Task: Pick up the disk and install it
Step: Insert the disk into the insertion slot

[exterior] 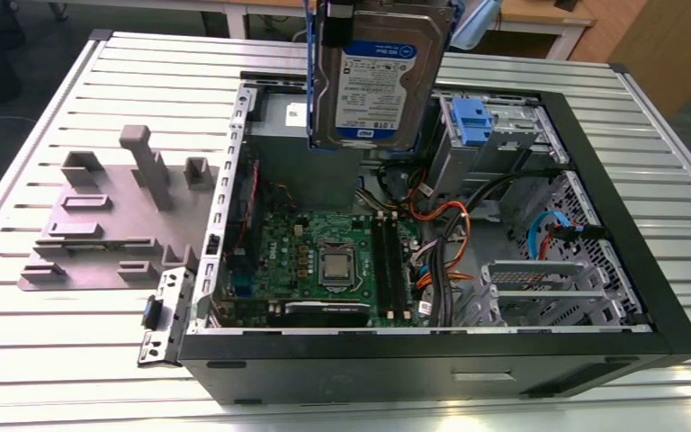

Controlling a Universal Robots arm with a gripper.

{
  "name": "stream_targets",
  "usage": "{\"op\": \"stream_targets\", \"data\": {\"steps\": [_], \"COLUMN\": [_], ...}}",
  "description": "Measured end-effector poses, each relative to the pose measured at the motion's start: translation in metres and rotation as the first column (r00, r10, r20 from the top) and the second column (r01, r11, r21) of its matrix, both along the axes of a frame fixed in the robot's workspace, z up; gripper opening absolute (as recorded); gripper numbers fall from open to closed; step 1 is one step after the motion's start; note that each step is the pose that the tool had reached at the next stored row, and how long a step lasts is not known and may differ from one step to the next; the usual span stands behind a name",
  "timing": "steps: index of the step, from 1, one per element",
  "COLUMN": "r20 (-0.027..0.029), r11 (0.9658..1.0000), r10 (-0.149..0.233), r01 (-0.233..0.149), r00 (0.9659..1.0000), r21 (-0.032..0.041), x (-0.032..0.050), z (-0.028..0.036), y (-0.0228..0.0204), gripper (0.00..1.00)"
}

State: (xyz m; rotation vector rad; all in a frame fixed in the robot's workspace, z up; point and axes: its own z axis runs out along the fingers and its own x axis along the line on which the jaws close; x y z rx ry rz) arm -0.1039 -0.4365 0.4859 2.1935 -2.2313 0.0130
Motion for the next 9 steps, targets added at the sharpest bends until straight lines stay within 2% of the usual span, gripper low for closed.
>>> {"op": "stream_targets", "data": {"steps": [6, 9], "r20": [0.0000, 0.0001], "r11": [1.0000, 1.0000], "r10": [0.000, 0.000], "r01": [0.000, 0.000], "r00": [1.0000, 1.0000], "r21": [0.0000, 0.0001], "x": [0.0000, -0.0001], "z": [0.0000, -0.0001], "y": [-0.0049, -0.0059], "gripper": [0.36, 0.36]}}
